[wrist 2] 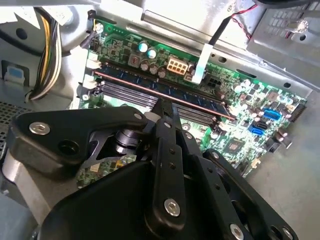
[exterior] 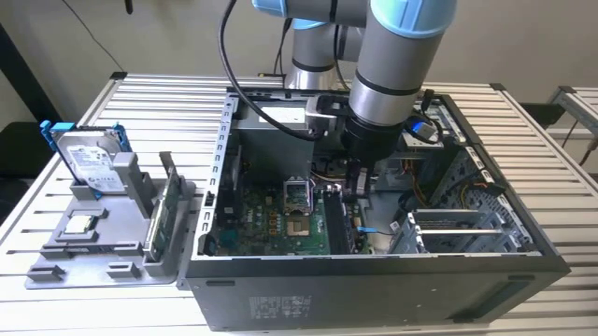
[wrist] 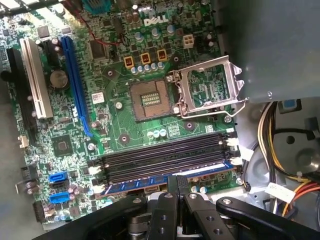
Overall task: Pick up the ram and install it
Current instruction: 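Press down the ram until it locks into place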
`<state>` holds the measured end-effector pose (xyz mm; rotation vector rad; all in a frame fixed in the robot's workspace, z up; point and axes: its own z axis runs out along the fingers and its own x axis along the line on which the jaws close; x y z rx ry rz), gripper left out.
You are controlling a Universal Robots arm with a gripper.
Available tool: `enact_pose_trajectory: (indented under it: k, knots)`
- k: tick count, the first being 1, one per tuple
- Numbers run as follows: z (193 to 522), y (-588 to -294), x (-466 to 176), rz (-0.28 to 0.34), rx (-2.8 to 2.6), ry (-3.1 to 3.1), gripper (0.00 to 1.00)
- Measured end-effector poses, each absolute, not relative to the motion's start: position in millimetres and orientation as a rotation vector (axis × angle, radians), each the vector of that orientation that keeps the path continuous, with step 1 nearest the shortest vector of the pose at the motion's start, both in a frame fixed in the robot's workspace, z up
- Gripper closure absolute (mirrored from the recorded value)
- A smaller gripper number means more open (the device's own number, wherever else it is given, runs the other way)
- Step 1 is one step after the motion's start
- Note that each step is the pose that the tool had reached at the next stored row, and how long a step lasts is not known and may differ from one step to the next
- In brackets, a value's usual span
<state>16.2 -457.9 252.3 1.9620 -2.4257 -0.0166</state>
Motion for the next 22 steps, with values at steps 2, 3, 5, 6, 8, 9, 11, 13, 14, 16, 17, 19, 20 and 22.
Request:
enact_pose_trajectory:
  k: [2,3,5,6,8,9,11,13,14,16,17,19,20,22]
  knots:
    - [252.0,-458.4,16.2,-0.016,1.982,-2.410,0.89]
    - [251.7,-458.6,16.3,-0.016,1.990,-2.403,0.89]
    - [251.0,-459.1,16.4,-0.016,2.009,-2.387,0.89]
    - [250.6,-459.3,16.4,-0.016,2.018,-2.379,0.89]
    - [249.8,-459.7,16.5,-0.016,2.036,-2.364,0.89]
    - [249.5,-459.8,16.7,-0.015,2.046,-2.355,0.89]
    - [249.0,-460.1,16.8,-0.015,2.064,-2.339,0.89]
    - [248.6,-461.4,17.1,-0.015,2.077,-2.328,0.89]
    - [248.2,-462.0,17.6,-0.016,2.077,-2.327,0.89]
    - [247.6,-463.4,20.7,-0.018,2.076,-2.325,0.89]
    - [247.1,-464.1,22.5,-0.020,2.076,-2.324,0.89]
    - [245.6,-464.8,23.9,-0.021,2.078,-2.321,0.89]
    - [244.9,-464.9,23.8,-0.021,2.080,-2.320,0.89]
    - [242.6,-464.9,23.8,-0.020,2.096,-2.304,0.89]
